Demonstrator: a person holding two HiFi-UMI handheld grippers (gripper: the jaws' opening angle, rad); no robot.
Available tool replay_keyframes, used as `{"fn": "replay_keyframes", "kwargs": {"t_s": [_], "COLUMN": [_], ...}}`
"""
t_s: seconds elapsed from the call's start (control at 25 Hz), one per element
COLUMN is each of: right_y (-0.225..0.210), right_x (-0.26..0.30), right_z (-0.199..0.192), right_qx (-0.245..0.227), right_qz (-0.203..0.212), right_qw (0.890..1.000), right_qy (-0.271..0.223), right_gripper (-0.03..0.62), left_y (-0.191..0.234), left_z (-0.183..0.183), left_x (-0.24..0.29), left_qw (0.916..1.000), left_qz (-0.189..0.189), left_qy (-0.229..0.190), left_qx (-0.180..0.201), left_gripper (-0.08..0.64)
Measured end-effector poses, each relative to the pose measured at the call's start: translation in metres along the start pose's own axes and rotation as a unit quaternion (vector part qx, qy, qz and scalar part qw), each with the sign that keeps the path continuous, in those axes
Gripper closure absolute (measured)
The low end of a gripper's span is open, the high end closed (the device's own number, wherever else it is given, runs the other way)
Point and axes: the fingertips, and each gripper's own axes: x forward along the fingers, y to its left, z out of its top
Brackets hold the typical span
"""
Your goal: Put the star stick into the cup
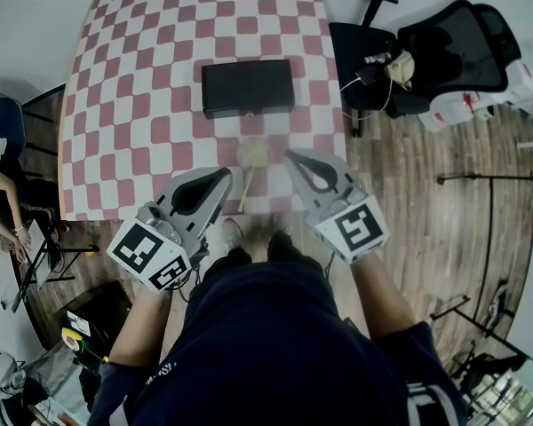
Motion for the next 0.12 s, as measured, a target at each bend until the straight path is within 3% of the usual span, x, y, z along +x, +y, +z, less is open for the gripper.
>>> {"fn": "replay_keyframes", "kwargs": {"t_s": [0.12], "right_y": [-0.0001], "right_x": [0.0002], "right_z": [-0.0028], "right_qx": [-0.005], "right_qz": [-0.002], "right_qw": [1.0], "right_qy": [0.003], "right_gripper": [0.577], "left_y": [-0.0011], "left_z": [-0.0021], "left_x": [0.0007], "left_qw": [1.0], "left_qz": [-0.001], "left_qy": [0.0], "left_qx": [-0.001], "left_gripper": [0.529]}}
